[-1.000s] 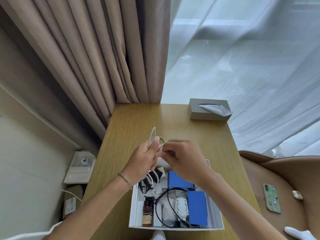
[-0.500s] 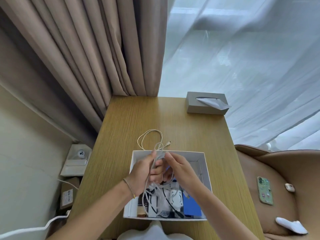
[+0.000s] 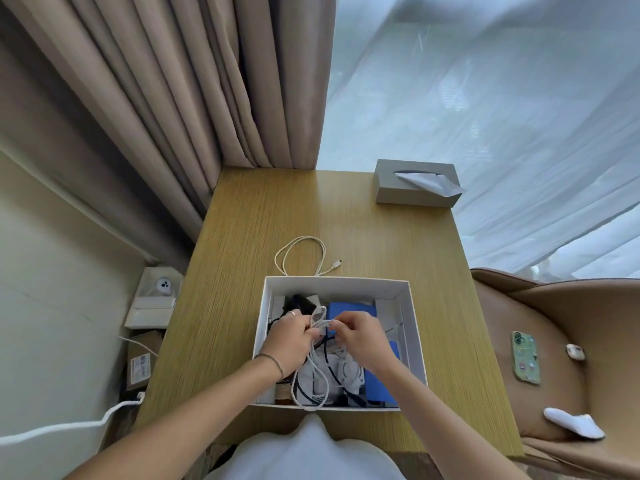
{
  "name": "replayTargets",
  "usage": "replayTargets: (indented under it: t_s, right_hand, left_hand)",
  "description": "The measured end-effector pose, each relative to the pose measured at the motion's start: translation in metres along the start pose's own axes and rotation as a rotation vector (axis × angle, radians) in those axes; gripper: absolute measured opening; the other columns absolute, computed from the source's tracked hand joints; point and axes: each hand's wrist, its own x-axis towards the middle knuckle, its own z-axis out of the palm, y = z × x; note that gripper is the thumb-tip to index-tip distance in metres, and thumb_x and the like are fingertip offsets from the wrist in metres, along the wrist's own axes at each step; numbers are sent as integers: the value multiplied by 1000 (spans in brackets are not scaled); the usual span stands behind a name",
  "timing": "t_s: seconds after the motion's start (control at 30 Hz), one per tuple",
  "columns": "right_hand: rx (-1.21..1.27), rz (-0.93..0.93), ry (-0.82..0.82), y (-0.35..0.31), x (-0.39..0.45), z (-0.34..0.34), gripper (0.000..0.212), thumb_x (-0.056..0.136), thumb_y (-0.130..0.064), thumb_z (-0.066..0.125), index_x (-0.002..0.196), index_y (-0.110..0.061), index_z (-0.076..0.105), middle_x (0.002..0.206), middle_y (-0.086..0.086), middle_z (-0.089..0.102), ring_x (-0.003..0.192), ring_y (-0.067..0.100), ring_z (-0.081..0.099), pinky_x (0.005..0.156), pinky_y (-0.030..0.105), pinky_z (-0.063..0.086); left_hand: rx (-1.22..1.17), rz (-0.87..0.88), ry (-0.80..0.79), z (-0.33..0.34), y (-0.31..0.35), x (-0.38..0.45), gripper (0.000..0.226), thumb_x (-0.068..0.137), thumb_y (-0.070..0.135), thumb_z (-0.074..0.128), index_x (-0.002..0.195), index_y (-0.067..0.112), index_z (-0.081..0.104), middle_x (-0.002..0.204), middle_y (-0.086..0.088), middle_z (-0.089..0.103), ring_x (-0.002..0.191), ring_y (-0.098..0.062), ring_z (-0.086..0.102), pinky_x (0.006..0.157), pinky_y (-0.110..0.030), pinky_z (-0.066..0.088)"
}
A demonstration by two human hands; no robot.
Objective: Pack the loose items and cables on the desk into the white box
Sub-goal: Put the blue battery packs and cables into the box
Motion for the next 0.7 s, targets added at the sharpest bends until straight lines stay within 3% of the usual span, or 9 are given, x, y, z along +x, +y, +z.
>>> replayTargets:
  t_s: [0.07, 0.17, 0.27, 0.4, 0.53, 0.7]
  right_hand:
    - [-181, -23, 15, 3, 2, 3, 25, 99, -37, 60, 86, -24, 77, 58, -10, 59, 57, 3, 56, 55, 26, 44]
    - [-402, -77, 6, 8, 2, 5, 33, 98, -40, 60, 78, -18, 75, 74, -4, 63, 92, 17, 65, 74, 33, 51]
    - [-469, -124, 64, 7, 1, 4, 24, 96, -39, 62, 93, -23, 80, 89, -4, 63, 95, 19, 60, 68, 30, 42]
    - [-418, -207, 201, -10, 4, -8, 19, 97, -28, 60, 95, -24, 78, 88, -7, 63, 88, 18, 59, 66, 32, 47]
    - [-287, -248, 291, -38, 17, -24, 16, 93, -19, 63, 96, -23, 79, 84, -9, 66, 79, 15, 60, 65, 30, 49]
    - [-184, -181, 263, -68, 53, -42, 24, 94, -14, 57, 100, -25, 78, 93, -13, 70, 76, 6, 61, 66, 25, 50]
  left_hand:
    - [165, 14, -10, 4, -1, 0, 27, 97, 32, 56, 75, 17, 56, 87, -3, 50, 80, -24, 57, 72, -36, 46]
    - [477, 52, -27, 8, -1, -3, 31, 97, 43, 55, 90, 14, 65, 97, -4, 61, 91, -26, 64, 76, -36, 49]
    - [620, 72, -39, 8, 0, -4, 38, 95, 50, 54, 98, 15, 69, 103, -3, 63, 97, -25, 64, 77, -37, 49]
    - [567, 174, 101, -11, 4, -2, 44, 95, 58, 44, 91, 22, 68, 94, 1, 61, 89, -19, 63, 71, -35, 49]
    - [391, 261, 276, -51, -1, 15, 30, 97, 46, 45, 90, 27, 68, 87, 8, 62, 78, -13, 60, 61, -28, 47]
    - [282, 191, 256, -91, -17, 55, 21, 96, 30, 49, 94, 25, 70, 90, 8, 64, 76, -10, 59, 57, -25, 45]
